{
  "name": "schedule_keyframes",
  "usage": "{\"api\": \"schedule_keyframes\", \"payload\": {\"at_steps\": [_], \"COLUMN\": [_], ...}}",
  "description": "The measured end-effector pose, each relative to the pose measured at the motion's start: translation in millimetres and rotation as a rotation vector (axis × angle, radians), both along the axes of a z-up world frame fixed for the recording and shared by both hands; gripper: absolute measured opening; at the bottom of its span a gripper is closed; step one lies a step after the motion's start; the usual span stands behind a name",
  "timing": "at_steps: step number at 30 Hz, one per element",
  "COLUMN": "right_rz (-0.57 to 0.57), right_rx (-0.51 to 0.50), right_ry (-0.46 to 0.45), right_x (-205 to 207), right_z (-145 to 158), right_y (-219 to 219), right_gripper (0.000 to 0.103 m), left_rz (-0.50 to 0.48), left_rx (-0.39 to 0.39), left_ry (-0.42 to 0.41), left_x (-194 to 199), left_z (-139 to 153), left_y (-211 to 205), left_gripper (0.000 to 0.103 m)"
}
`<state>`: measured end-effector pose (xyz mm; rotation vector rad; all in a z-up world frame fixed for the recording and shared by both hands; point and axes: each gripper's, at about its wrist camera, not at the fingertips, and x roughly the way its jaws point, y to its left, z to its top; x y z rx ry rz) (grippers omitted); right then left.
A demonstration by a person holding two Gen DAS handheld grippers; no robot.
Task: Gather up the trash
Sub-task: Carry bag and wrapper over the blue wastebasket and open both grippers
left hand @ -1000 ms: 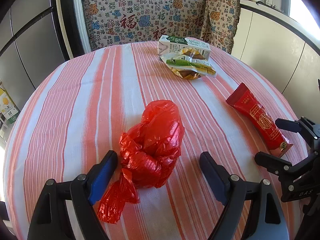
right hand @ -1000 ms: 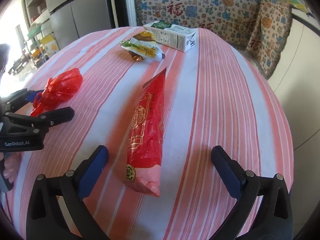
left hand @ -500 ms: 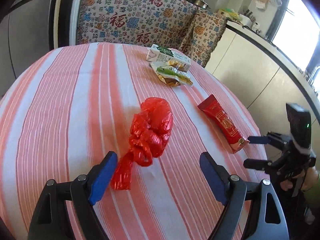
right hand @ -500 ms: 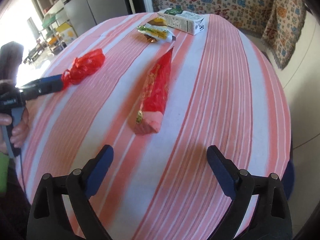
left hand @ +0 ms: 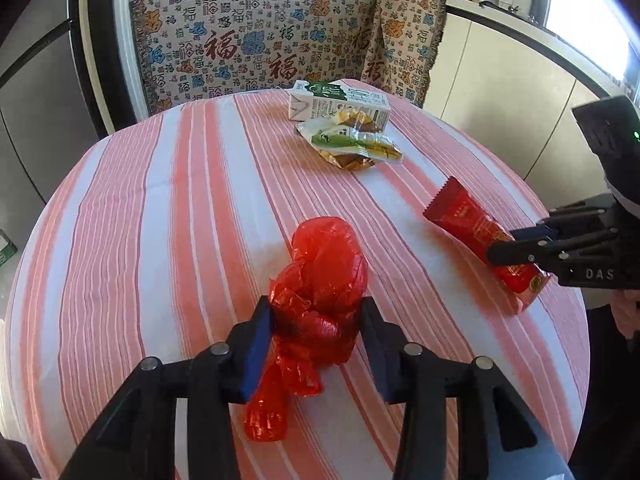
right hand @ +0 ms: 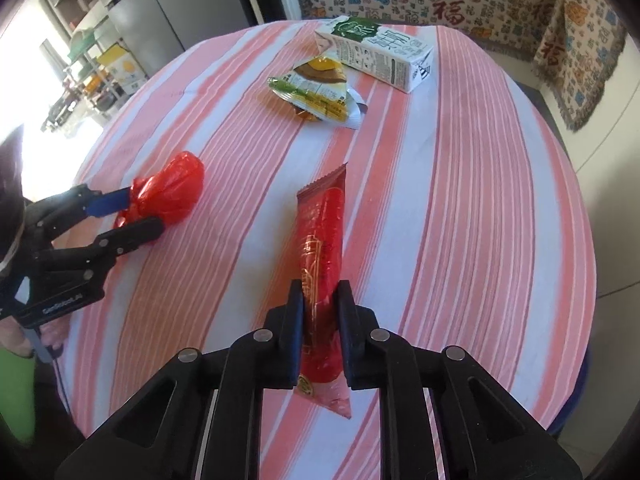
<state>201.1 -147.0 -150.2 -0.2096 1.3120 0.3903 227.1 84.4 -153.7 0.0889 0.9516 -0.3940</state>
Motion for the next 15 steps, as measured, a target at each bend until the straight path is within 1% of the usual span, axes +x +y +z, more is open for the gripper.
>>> {"api": "schedule_keyframes", "payload": {"at_steps": [3,6,10,15], "right_rz": [-0.030,-0.057,-0.096,-0.168], "right_rx": [0.050,0.100,0.144,0.190], "right_ry": [-0.025,-0.047,-0.075,-0.109], "right_x": [-7.2,-7.3,-12.2,-23.5], "right_z": [15.5,30.0,44.6,66.4], "right_y": [-17.8,-37.1,-65.1,-115.9], "right_gripper": [0.013,0.012,0.012,0.012], "left_rz": [0.021,0.017,-0.019,-0.077], "left_rx": [-0.032,-0.066,-0.103,-0.145], "left_ry": [-0.007,-0.025,-0.040,-0.048], "left_x": [-4.4,-12.9,-28.6,-40.8], "left_z": [4.5,15.1,29.0,41.9], "left_y": [-5.5,-19.6,-53.0,-111.5], "left_gripper": [0.042,0.042,0.042,0.042]}}
